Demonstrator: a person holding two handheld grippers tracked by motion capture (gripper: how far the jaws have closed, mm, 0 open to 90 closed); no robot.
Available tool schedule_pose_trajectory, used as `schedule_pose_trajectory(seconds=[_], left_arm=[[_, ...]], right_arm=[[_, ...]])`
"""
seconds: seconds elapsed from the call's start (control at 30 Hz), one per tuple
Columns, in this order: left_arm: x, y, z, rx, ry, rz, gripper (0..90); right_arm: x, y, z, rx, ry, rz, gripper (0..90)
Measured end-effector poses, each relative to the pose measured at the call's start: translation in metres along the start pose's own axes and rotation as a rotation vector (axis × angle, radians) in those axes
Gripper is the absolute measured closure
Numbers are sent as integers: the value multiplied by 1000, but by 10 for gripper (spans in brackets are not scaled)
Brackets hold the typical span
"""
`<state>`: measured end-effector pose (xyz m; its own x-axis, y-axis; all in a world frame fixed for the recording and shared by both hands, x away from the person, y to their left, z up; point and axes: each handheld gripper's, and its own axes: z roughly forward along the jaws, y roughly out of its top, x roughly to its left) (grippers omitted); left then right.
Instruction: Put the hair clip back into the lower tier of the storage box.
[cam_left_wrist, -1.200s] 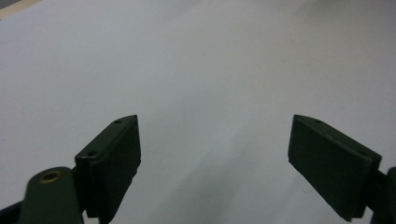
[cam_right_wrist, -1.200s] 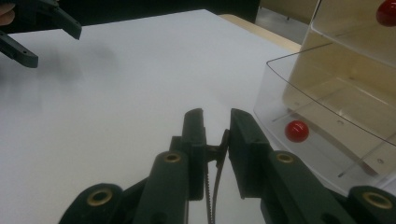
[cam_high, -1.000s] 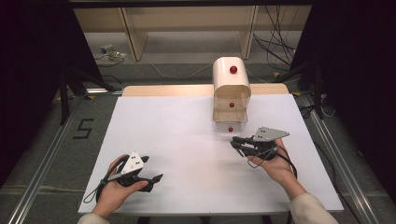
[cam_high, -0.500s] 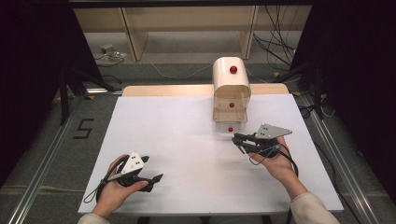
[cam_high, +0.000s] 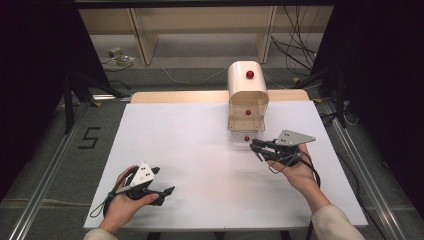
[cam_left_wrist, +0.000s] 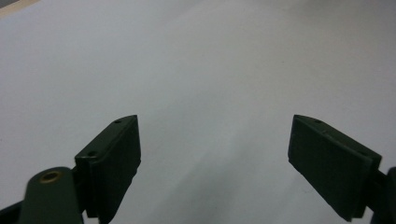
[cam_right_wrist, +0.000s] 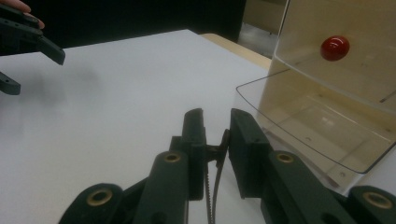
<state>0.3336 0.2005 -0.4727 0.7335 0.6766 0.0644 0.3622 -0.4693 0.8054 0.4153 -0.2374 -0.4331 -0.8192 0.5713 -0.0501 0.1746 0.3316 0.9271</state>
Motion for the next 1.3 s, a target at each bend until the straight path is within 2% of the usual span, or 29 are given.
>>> schedule_pose_trajectory(seconds=[1.3], left_arm=[[-2,0,2,-1,-3,4,170]], right_arm=[[-10,13,-3,-46,-29,2,769]])
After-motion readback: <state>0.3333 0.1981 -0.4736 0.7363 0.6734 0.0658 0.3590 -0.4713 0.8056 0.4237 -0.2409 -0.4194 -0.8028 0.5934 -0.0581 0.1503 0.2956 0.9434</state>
